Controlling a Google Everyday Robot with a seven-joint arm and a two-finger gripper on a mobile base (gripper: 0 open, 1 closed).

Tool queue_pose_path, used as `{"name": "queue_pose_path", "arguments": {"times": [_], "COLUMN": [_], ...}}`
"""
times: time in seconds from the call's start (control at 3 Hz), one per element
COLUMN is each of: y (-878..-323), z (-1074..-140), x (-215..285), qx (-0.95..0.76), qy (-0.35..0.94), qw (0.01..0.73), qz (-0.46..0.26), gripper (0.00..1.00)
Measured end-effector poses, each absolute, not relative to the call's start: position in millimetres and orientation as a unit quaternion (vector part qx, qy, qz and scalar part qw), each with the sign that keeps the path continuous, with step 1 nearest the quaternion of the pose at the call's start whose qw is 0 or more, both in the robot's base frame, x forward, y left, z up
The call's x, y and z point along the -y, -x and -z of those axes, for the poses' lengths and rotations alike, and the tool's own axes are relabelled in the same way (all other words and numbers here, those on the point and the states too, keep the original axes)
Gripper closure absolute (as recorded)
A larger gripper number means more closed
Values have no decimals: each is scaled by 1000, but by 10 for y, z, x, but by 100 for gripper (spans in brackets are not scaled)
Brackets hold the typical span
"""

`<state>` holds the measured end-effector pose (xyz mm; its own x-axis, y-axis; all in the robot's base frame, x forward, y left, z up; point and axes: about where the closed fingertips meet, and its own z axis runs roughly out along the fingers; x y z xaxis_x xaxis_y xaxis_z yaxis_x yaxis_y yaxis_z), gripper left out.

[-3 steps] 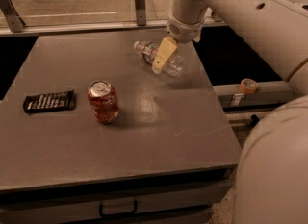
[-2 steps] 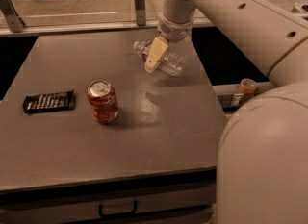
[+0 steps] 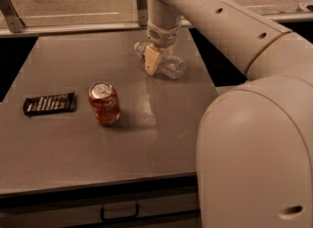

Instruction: Place water bottle upright

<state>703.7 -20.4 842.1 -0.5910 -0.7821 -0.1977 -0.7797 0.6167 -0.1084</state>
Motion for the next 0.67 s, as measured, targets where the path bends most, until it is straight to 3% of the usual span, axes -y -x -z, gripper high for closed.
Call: {"name": "queue_pose_path", "arguments": {"times": [0.67], "y": [-6913], "z": [-8585], "x": [31], "qx": [-866], "qy": [486], "qw": [116], "qz": [14], "gripper": [87]}}
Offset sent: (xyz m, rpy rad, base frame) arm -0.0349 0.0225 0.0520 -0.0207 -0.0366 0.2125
